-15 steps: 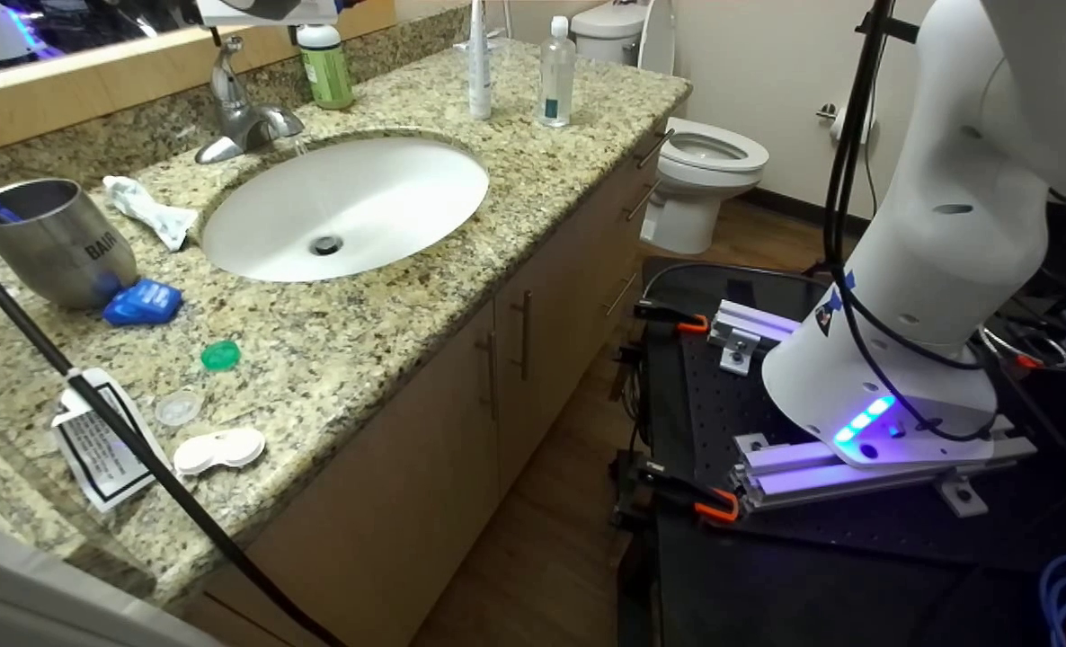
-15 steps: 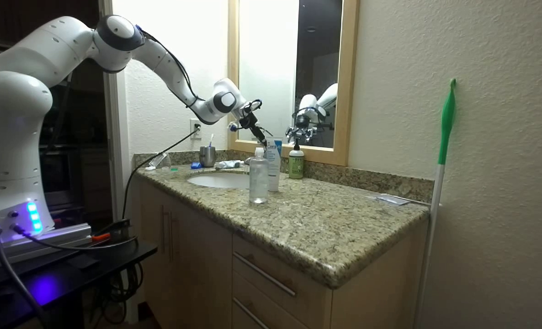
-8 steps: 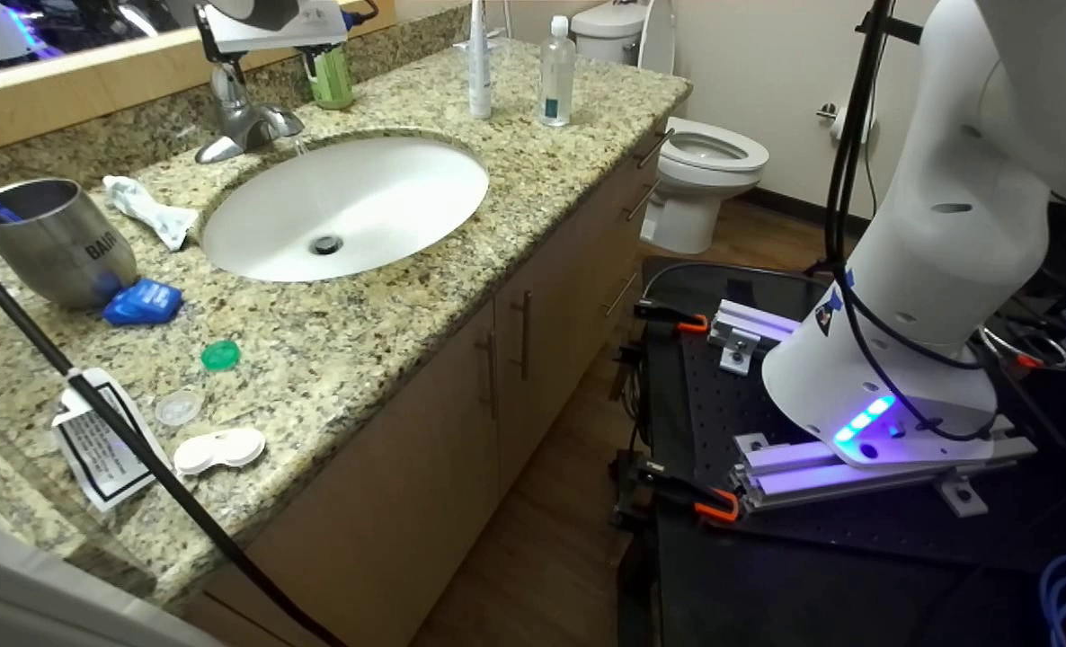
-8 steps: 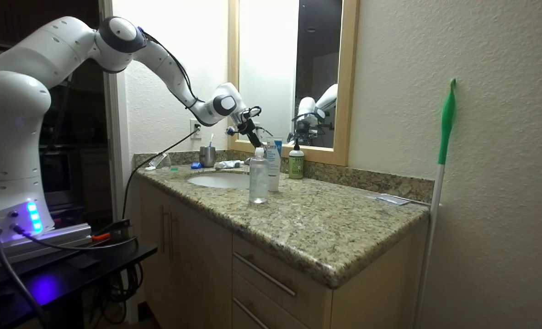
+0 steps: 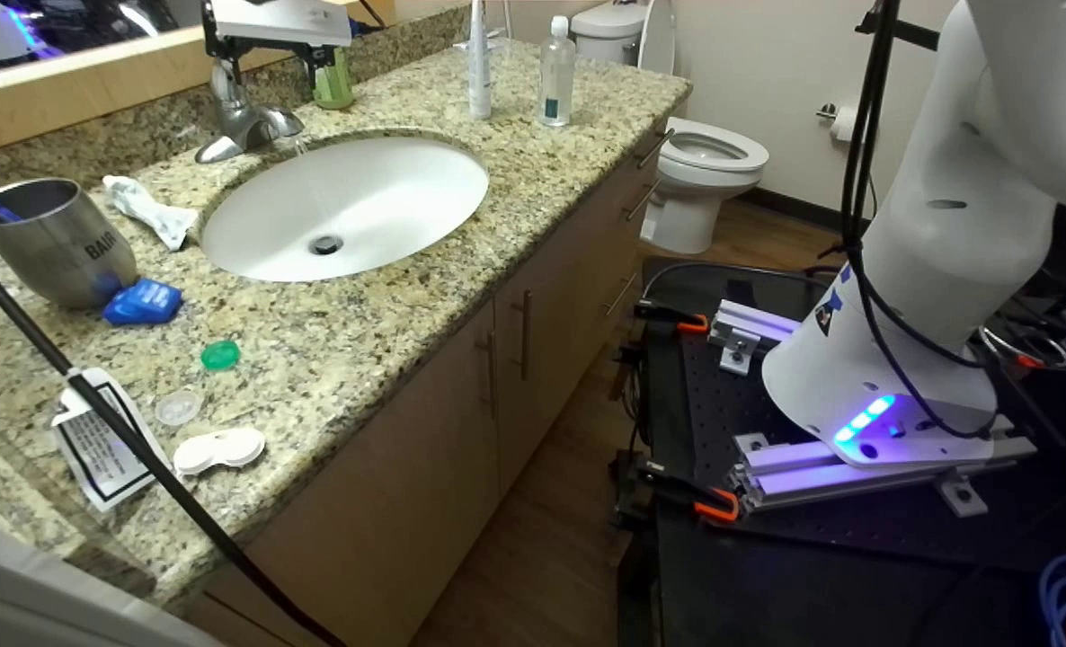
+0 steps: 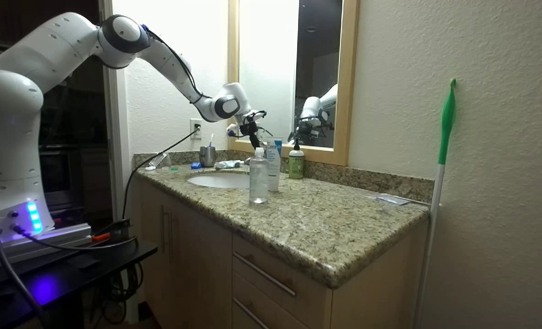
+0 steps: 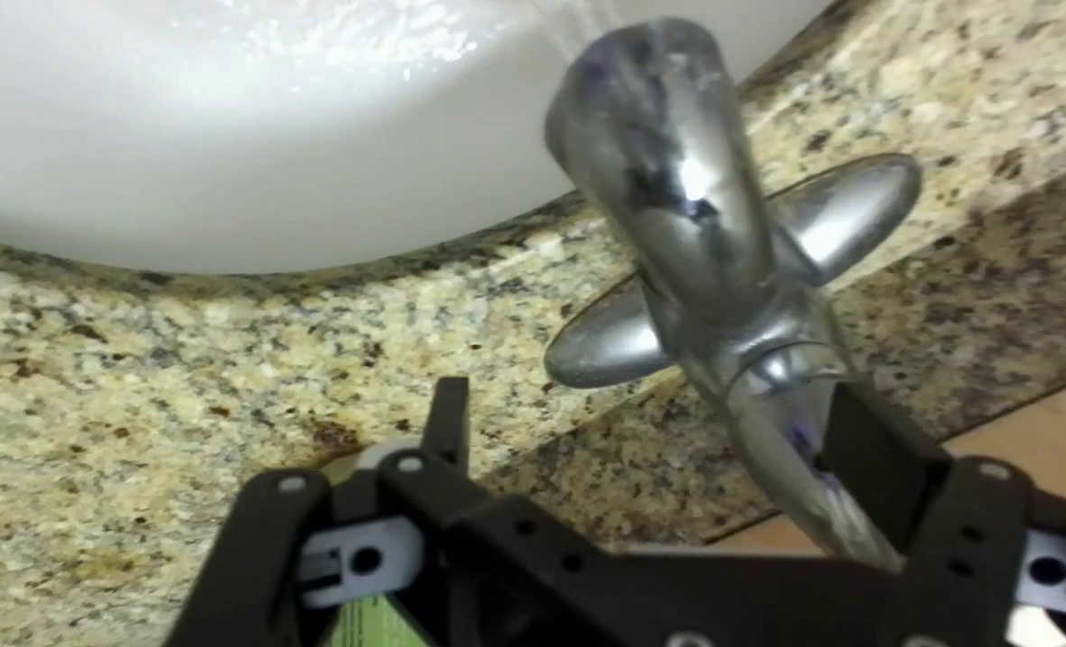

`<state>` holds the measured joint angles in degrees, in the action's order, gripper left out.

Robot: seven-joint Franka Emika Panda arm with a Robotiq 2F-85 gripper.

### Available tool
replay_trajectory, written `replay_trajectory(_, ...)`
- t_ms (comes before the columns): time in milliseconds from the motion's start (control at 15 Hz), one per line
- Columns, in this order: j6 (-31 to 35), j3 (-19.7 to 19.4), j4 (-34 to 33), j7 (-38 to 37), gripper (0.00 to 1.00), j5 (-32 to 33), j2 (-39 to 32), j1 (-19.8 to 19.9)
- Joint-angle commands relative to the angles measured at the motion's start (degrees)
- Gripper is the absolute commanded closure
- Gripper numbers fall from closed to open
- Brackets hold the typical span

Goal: Turn off the faucet

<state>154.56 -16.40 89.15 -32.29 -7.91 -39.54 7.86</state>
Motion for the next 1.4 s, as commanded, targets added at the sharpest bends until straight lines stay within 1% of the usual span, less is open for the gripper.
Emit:
replay_trajectory(0,0.42,7.02,-0.69,6.82,0.0,-7.37,2.78,5.66)
replay_trajectory(67,3.55,6.85,-0.36,7.95,0.0,-7.57,3.07,5.49)
replay_trajectory(133,5.74,5.56,-0.57,8.44,0.0,-6.31,3.11,4.66)
replay_trajectory(200,2.77,4.64,-1.32,6.11,0.0,-6.18,2.05,3.8)
replay_trajectory(400,4.77,4.66,-1.39,7.0,0.0,-6.19,2.56,3.93)
replay_trajectory(667,4.45,-0.26,-1.71,2.57,0.0,-2.8,1.17,0.33)
replay_trajectory(733,4.67,2.11,-1.34,4.86,0.0,-4.53,1.95,2.19)
replay_trajectory(1000,4.77,1.78,-1.37,4.5,0.0,-4.4,1.63,1.88)
replay_trajectory(1133,5.16,-0.14,-1.33,3.38,0.0,-3.04,0.99,0.9)
replay_trajectory(1267,4.79,-0.71,-0.96,3.56,0.0,-2.71,0.69,0.98)
replay_trajectory(1333,4.74,0.58,-1.36,4.4,0.0,-3.69,1.13,1.67)
